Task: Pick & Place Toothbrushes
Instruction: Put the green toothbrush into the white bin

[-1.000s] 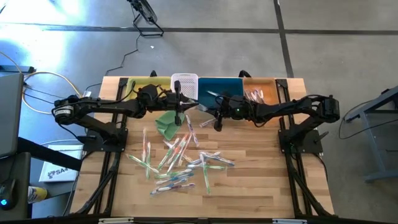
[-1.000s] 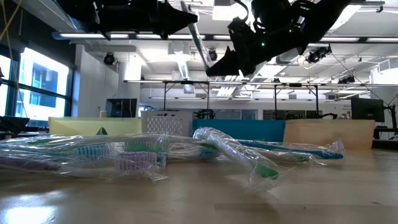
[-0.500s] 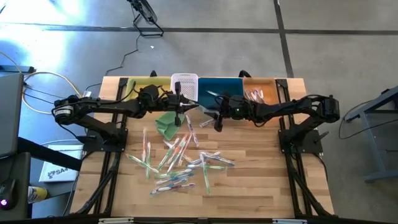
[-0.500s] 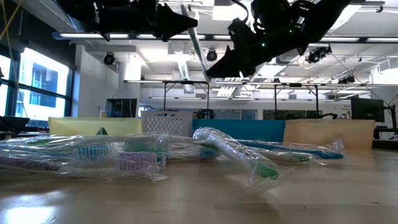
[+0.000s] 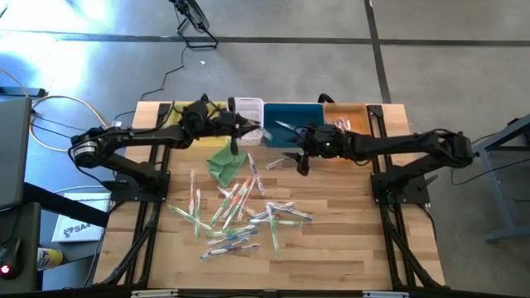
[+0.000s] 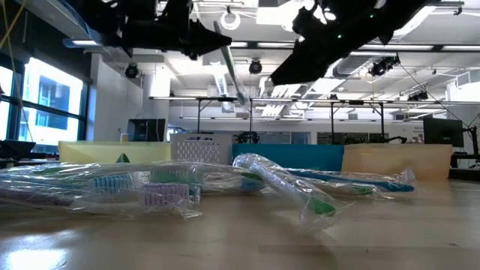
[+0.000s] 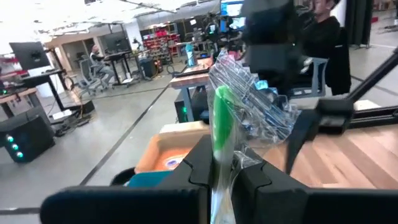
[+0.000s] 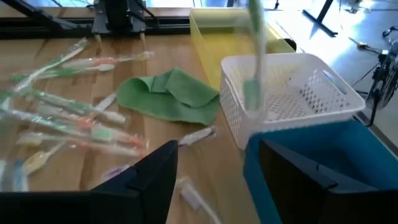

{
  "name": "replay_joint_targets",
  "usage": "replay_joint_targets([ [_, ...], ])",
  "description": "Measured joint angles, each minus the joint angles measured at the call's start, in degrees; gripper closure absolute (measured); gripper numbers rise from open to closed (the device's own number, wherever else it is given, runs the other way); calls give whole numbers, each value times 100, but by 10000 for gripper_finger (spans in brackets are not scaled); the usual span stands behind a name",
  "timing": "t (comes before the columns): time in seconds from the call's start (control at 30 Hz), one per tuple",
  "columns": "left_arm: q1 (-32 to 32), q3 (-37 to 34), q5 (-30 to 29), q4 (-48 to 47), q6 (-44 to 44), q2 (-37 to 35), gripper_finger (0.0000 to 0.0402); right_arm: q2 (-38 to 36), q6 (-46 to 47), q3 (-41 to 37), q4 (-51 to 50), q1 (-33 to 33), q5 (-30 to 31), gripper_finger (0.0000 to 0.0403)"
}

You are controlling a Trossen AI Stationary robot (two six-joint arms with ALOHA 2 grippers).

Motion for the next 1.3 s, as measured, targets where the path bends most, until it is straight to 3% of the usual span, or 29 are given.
replay_joint_targets([
  [0.27, 886, -2, 441, -169, -243, 0, 383, -736, 149, -2, -850, 5, 0, 207],
  [0.6, 1753, -2, 390, -865, -267, 0, 381, -804, 131, -2, -936, 27, 229, 244],
  [1.0, 1748, -7, 20, -1453, -460, 2, 380, -800, 129, -4, -933, 25, 344, 265],
  [1.3, 1456, -3, -216, -963, -596, 838, 379, -800, 146, -7, -931, 25, 277, 266],
])
